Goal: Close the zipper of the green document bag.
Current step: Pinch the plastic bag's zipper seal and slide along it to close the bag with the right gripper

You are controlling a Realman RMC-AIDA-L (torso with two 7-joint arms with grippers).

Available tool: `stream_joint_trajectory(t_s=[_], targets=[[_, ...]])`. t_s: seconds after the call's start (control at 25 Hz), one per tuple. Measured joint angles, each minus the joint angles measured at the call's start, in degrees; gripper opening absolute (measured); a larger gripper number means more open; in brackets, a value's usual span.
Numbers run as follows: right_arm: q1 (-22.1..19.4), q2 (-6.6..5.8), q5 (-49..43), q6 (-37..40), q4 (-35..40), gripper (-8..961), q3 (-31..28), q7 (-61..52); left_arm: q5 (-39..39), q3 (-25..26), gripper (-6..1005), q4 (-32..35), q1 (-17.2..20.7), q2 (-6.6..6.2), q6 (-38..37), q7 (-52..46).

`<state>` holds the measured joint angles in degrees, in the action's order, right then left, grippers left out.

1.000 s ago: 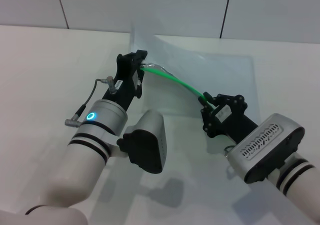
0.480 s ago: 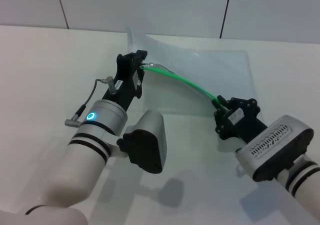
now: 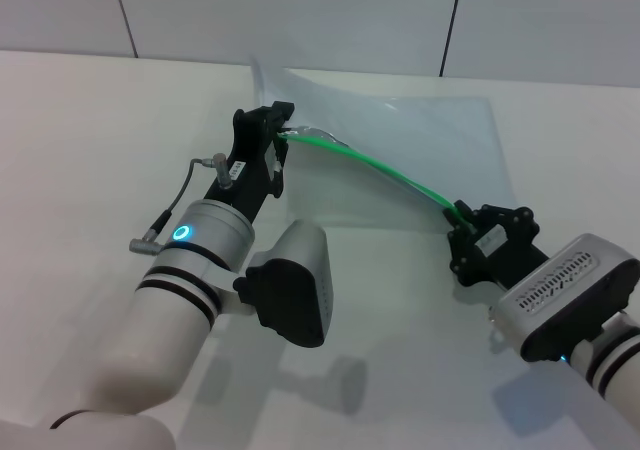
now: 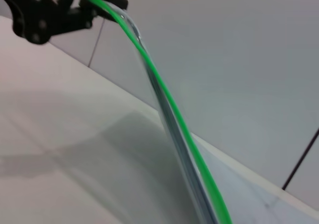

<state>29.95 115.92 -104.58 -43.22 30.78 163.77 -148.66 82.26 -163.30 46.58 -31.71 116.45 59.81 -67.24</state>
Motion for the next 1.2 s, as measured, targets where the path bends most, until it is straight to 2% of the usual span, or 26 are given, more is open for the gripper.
stream_joint_trajectory(t_s=[1.2], targets=[[-0.89, 0.0, 4.36, 1.55, -4.08, 79, -0.09, -0.14, 0.0, -0.19, 156, -0.05, 0.07, 0.0, 0.05, 0.07]])
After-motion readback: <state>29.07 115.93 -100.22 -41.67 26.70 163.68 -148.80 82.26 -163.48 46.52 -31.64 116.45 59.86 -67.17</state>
